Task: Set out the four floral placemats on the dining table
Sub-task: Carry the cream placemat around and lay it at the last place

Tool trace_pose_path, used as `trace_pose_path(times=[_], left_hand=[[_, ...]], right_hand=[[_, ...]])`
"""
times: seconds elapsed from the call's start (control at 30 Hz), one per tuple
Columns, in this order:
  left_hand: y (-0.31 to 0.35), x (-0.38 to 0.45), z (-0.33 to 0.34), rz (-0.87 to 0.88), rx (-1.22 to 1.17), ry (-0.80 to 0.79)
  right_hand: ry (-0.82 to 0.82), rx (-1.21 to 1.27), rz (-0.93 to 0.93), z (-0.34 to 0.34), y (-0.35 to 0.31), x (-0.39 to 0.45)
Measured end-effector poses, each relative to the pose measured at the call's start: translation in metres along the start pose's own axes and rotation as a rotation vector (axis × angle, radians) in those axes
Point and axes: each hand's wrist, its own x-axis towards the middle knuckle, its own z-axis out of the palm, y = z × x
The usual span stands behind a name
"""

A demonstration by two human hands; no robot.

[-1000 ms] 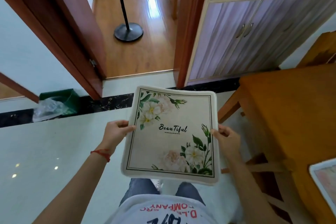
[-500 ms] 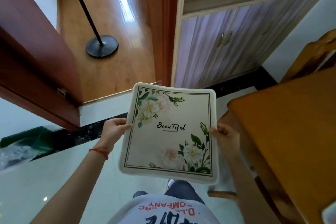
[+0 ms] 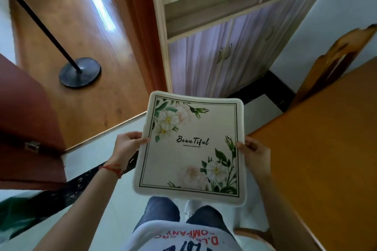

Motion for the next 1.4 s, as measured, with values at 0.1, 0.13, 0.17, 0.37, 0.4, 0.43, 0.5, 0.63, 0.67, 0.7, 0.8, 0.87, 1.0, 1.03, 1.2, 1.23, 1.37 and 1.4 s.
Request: trace_pose_path(times=[0.1, 0.13, 0.17, 0.37, 0.4, 0.43, 0.5, 0.63, 0.67, 0.7, 0.8, 0.87, 1.0, 1.03, 1.2, 1.23, 1.37, 1.4], left_hand=[[0.016, 0.028, 0.01, 0.001, 0.043, -0.07], [0.02, 0.039, 0.012, 0.006, 0.058, -0.095], [0.025, 0.05, 0.015, 0.016, 0.076, -0.119], [0.064, 0.114, 0.039, 0.095, 0.244, -0.292], [0.07, 0.123, 0.044, 0.106, 0.263, -0.323], [0.076, 0.131, 0.049, 0.113, 0.28, -0.356], [0.086, 0.146, 0.061, 0.105, 0.316, -0.438], [0.097, 0.167, 0.087, 0.135, 0.384, -0.533], [0.101, 0.171, 0.094, 0.144, 0.396, -0.547], [0.104, 0.174, 0.101, 0.155, 0.401, -0.568], [0.116, 0.177, 0.125, 0.197, 0.426, -0.639], [0.125, 0.175, 0.144, 0.225, 0.42, -0.693], [0.14, 0.176, 0.187, 0.248, 0.44, -0.783], [0.143, 0.178, 0.199, 0.255, 0.444, -0.808], [0.156, 0.172, 0.259, 0.279, 0.47, -0.91], [0.158, 0.173, 0.27, 0.285, 0.473, -0.921], [0.167, 0.171, 0.316, 0.31, 0.535, -0.973], [0.17, 0.169, 0.327, 0.319, 0.552, -0.987]], right_hand=[[0.059, 0.024, 0.027, 0.003, -0.003, 0.008], [0.088, 0.032, 0.029, 0.004, -0.005, 0.009], [0.117, 0.039, 0.033, 0.006, -0.007, 0.009], [0.318, 0.115, 0.086, 0.017, -0.009, 0.005], [0.347, 0.126, 0.096, 0.018, -0.009, 0.005], [0.373, 0.135, 0.108, 0.02, -0.01, 0.004], [0.429, 0.135, 0.134, 0.024, -0.01, 0.001], [0.559, 0.129, 0.181, 0.027, -0.011, -0.005], [0.587, 0.14, 0.186, 0.028, -0.011, -0.007], [0.615, 0.151, 0.193, 0.028, -0.011, -0.008], [0.684, 0.167, 0.233, 0.025, -0.011, -0.01], [0.733, 0.183, 0.248, 0.02, -0.01, -0.011], [0.834, 0.22, 0.265, 0.002, -0.011, -0.007], [0.858, 0.22, 0.275, -0.004, -0.009, -0.005], [0.943, 0.213, 0.305, -0.034, 0.003, 0.007], [0.959, 0.218, 0.306, -0.039, 0.004, 0.01], [1.021, 0.255, 0.305, -0.062, 0.005, 0.022], [1.034, 0.265, 0.305, -0.068, 0.006, 0.024]])
